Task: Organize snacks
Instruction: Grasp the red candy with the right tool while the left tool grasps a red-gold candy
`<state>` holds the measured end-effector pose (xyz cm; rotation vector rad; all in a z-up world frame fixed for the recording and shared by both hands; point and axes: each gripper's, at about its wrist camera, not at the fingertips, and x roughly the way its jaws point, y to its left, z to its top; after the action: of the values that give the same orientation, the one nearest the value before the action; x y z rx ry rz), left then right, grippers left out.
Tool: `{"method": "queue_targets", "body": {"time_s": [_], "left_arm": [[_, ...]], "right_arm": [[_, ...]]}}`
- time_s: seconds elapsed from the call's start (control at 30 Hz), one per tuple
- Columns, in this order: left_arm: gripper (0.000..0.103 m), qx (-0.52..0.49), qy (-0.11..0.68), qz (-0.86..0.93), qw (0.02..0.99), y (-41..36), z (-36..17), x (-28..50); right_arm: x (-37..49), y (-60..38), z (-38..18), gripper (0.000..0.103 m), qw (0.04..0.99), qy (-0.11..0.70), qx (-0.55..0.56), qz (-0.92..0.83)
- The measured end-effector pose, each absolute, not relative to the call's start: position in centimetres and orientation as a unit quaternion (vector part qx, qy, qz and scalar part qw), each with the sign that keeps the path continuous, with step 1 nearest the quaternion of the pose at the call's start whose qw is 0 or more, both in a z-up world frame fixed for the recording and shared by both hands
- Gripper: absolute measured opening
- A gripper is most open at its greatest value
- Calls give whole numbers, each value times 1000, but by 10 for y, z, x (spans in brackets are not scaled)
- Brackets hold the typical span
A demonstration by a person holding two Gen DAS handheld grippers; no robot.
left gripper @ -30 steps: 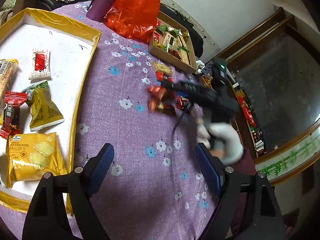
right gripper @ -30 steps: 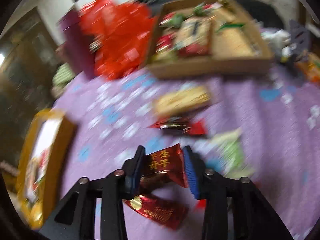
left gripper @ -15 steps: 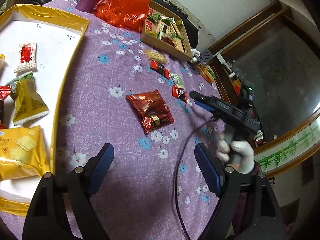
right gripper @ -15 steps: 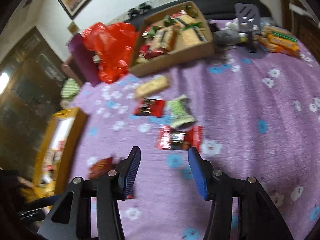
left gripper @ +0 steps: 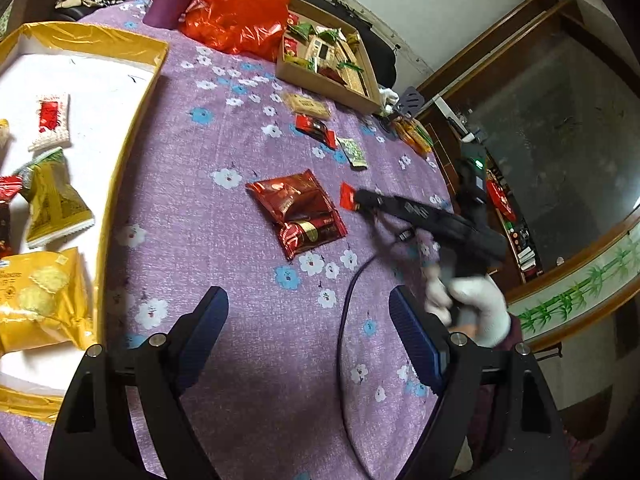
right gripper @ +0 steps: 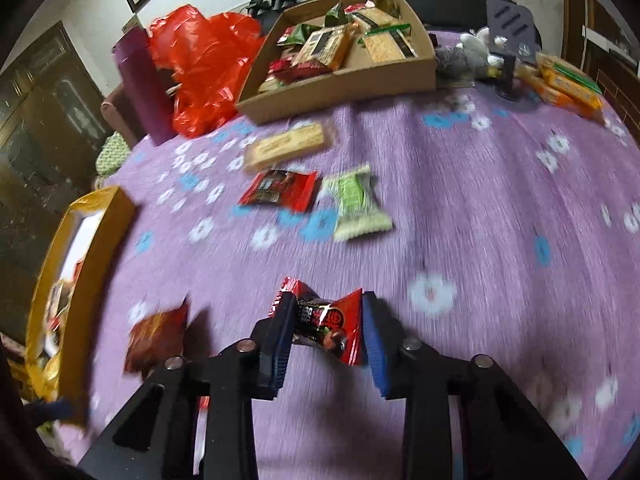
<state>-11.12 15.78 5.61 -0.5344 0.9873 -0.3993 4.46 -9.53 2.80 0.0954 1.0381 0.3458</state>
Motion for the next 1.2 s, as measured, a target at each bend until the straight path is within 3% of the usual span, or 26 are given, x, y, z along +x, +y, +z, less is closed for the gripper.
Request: {"method": "queue_targets", "body": {"time_s": [0.17, 0.23, 0.33, 0.57, 0.6, 0.67, 0.7, 1.0, 1.2], "left_arm": [[83, -246, 470, -198, 824, 149, 53, -110], [83, -243, 470, -198, 825, 147, 53, -111], [83, -236, 469, -191, 830, 147, 56, -110], [83, -174, 454, -143, 862, 155, 70, -106], [83, -163, 455, -140, 864, 154, 70, -104], [83, -144, 462, -142, 864, 151, 68, -95], [83, -134, 466, -143, 863, 148, 66, -90], [83, 12, 471, -186, 862, 98, 52, -28], [83, 48, 495, -206, 843, 87, 31, 4]], "right_arm": [[12, -105, 31, 39, 819, 530, 52, 215], [2, -108, 34, 59, 833, 509, 39, 213], [-10, -101, 37, 68, 852, 473, -1, 225], [-15, -77, 26, 66, 855, 452, -44, 249], [-17, -76, 26, 61, 857, 448, -53, 248], [-25, -72, 26, 38, 862, 439, -84, 240], [-27, -72, 25, 35, 862, 438, -86, 241], [-27, -86, 23, 32, 868, 428, -42, 248], [-22, -95, 22, 32, 865, 431, -9, 256]]}}
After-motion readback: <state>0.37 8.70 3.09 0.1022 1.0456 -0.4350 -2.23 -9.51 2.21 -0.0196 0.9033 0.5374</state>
